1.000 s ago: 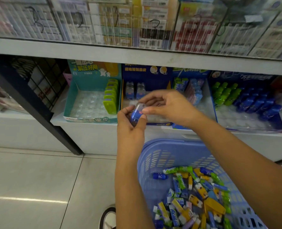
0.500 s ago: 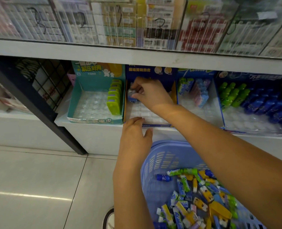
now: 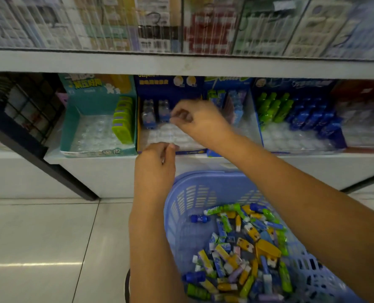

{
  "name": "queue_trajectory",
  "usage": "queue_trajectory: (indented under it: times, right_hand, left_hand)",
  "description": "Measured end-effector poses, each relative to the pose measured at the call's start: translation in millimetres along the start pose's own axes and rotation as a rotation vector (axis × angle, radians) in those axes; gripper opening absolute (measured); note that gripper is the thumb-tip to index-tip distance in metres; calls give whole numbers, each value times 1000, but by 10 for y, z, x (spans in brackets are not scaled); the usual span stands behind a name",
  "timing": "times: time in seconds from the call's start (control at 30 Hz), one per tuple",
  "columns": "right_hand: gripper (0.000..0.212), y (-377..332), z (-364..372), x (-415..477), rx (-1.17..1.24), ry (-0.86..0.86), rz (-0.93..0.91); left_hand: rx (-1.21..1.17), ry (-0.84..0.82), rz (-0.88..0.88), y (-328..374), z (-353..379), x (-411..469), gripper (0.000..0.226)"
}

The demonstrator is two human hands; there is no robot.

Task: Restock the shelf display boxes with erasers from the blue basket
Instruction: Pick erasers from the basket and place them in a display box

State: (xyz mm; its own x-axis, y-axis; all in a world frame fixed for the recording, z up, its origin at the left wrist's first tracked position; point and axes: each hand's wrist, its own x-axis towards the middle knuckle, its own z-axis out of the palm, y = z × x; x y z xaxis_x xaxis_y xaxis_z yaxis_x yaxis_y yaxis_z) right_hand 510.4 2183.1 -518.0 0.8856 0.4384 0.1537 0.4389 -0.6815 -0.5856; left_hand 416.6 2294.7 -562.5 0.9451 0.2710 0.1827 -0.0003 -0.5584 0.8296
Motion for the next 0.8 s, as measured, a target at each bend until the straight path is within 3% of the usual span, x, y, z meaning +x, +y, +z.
queue_trajectory:
  times: [0.07,0.13,0.23,0.3,0.4,0.57,0.67,0.8]
  right_hand:
    - [19,273,-136,-471,128,20,110]
    - [21,628,-150,-956,169,-71,251]
    - [14,1214,85,-1566,27,-323,429]
    - [23,1529,349,-1883,-27,-545,514]
    - [33,1817,779,-2206,-63,-764,502]
    - [33,1903,1186,-2430,-60,-965,350]
    - [42,1893,1260,-2471,-70,-989,348]
    - [34,1891,1304,-2520,-62,-974,390]
  left_hand:
    - [-59,-86,-6,67,90,-27,29]
    - [-32,-256,-65,63,310,-65,31]
    - [131,-592,-172,-95,818,-239,27]
    - [275,-806,-190,-290,1171,-454,22]
    - [430,-1027,-227,-650,1562,-857,24]
    - [491,-1019,-271,-1006,1855,-1238,13]
    - [535,-960,-273,-1107,1945,-1319,25]
    - [643,-974,-281,-1164,2046,-1362,22]
